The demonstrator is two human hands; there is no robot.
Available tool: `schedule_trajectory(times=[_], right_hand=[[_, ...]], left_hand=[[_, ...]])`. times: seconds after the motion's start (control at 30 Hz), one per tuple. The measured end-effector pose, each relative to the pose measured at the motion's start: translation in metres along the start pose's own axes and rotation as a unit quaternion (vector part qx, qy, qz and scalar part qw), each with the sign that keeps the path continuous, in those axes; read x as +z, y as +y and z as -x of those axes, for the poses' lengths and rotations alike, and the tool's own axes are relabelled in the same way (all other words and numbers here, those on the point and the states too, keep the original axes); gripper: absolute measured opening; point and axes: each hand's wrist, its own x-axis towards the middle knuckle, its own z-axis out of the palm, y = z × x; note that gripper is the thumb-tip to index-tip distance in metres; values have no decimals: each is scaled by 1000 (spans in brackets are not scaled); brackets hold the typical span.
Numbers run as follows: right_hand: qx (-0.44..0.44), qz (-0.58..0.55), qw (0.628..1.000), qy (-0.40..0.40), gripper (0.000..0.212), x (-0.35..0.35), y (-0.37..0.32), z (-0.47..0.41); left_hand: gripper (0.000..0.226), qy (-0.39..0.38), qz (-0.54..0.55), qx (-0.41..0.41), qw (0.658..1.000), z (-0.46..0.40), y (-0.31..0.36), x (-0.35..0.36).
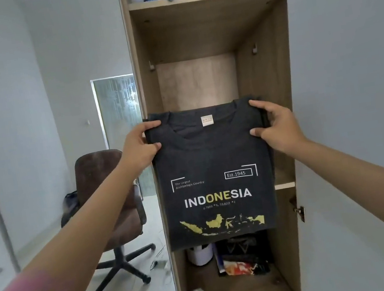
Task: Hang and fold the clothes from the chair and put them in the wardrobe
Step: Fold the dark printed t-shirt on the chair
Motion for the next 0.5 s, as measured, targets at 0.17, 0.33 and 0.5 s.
schedule_trajectory(times=[0.17, 0.33, 0.5], right_hand=[[-27, 41, 998, 38, 67, -10, 7, -57], [-26, 54, 997, 46, 67, -5, 26, -99], [-18, 74, 996, 35, 70, 11, 60, -133]], left_hand=[[50, -4, -33, 59, 998, -71, 2, 21], [51, 8, -63, 69, 996, -119, -7, 42], [52, 28, -96, 66, 993, -154, -42, 64]])
